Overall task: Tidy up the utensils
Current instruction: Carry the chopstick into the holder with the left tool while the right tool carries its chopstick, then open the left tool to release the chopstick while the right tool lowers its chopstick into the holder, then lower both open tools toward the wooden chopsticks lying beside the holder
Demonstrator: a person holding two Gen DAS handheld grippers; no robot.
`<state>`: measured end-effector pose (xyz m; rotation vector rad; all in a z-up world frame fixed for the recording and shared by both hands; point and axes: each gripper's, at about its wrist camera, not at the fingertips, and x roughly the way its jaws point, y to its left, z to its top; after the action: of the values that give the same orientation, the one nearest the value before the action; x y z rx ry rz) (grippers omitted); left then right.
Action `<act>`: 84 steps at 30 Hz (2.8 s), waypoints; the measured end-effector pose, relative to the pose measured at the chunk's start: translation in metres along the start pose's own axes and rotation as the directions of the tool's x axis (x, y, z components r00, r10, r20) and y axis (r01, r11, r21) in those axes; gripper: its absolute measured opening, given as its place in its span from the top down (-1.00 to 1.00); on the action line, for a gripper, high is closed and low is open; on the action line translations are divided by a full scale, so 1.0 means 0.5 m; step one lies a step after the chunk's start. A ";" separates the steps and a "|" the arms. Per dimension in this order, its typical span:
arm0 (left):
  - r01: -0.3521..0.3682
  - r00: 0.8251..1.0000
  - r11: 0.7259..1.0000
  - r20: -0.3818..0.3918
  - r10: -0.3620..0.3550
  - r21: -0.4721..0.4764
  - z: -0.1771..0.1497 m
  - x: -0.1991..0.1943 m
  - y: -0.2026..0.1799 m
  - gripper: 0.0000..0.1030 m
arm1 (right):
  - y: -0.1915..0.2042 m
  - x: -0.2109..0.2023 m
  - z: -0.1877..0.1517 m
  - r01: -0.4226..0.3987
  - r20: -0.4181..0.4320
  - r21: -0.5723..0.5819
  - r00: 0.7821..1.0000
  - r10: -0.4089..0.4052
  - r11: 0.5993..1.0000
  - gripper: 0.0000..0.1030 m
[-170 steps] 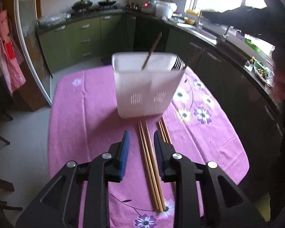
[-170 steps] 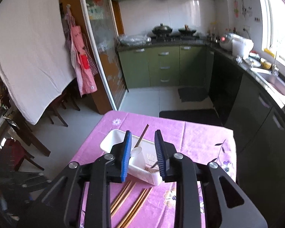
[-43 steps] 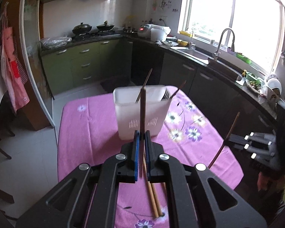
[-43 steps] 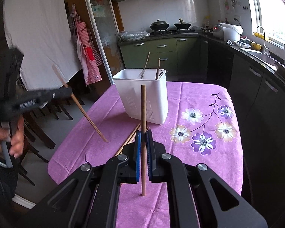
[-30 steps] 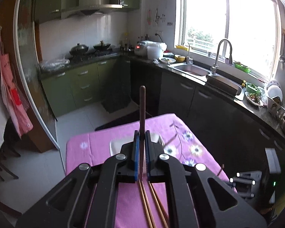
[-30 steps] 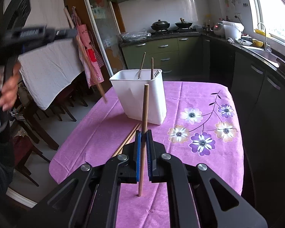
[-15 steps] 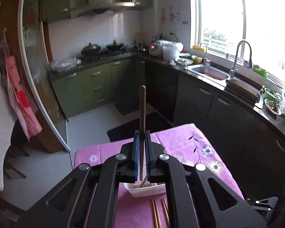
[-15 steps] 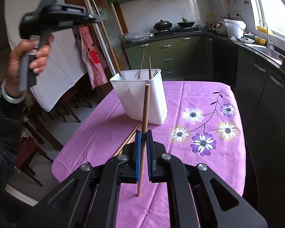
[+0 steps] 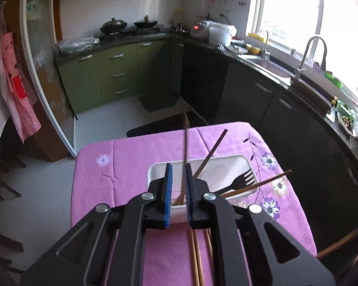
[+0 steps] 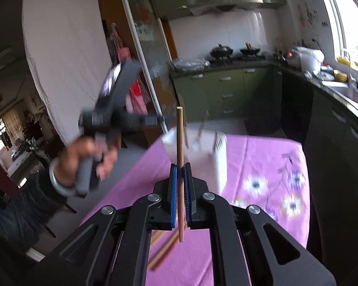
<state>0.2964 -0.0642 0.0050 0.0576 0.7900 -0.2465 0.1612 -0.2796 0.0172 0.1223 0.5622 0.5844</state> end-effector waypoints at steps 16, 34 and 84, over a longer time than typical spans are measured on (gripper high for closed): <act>0.007 0.995 0.999 0.100 -0.011 0.048 -0.159 -0.168 0.023 0.48 | -0.006 0.141 0.239 0.191 0.136 -0.010 0.973 -0.188 0.981 0.87; 0.068 0.994 0.997 -0.088 -0.066 0.026 -0.248 -0.087 0.001 0.48 | 0.060 0.087 0.152 0.132 0.126 -0.085 0.985 -0.121 0.988 0.72; -0.010 0.931 1.000 -0.365 0.016 0.018 -0.277 0.116 0.011 0.89 | -0.103 0.201 -0.237 0.203 -0.366 0.035 0.914 -0.177 0.979 0.59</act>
<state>0.2405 -0.0506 -0.1335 0.1267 1.1588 -0.2322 0.1923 -0.2722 -0.1431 0.0258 0.9434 0.3965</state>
